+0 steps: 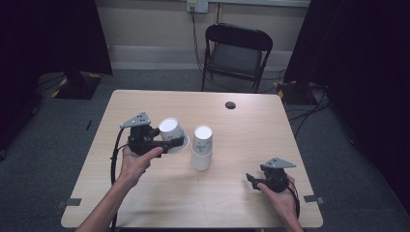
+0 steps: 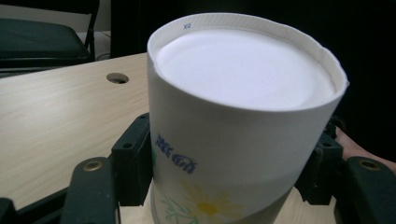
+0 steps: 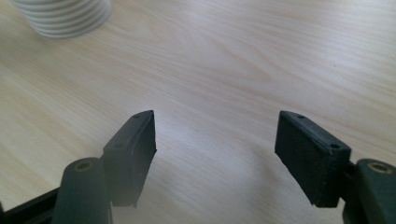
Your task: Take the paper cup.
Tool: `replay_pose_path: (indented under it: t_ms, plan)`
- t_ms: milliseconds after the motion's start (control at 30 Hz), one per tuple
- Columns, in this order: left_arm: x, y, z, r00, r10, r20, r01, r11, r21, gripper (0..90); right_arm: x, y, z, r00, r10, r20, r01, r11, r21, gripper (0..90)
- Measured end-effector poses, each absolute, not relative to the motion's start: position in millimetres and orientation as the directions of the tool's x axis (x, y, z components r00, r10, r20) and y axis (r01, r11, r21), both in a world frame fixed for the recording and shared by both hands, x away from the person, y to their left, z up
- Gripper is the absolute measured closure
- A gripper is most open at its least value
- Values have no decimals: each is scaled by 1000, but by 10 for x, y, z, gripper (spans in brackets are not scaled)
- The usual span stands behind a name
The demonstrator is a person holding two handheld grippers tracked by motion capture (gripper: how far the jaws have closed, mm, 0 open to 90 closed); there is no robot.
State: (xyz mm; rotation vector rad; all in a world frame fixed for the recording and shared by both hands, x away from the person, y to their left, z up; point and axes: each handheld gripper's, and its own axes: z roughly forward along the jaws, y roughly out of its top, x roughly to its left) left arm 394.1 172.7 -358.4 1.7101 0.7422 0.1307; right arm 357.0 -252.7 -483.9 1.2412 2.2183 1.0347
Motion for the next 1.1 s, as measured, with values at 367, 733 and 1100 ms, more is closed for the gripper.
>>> replay_pose_path:
  t_ms: [367,733,1100]
  plan:
    - [3813,1732,-3712,783,501,-369,454,-55,889,328,3409,-2370,-4614,-617,786,42,469,325,821,317]
    - [3720,1677,-3745,785,480,-392,473,-55,879,327,3307,-2168,-4442,-702,710,59,407,331,851,369]
    - [3637,1707,-3756,760,482,-437,509,-21,861,328,3255,-1695,-4250,-804,594,12,294,380,877,453]
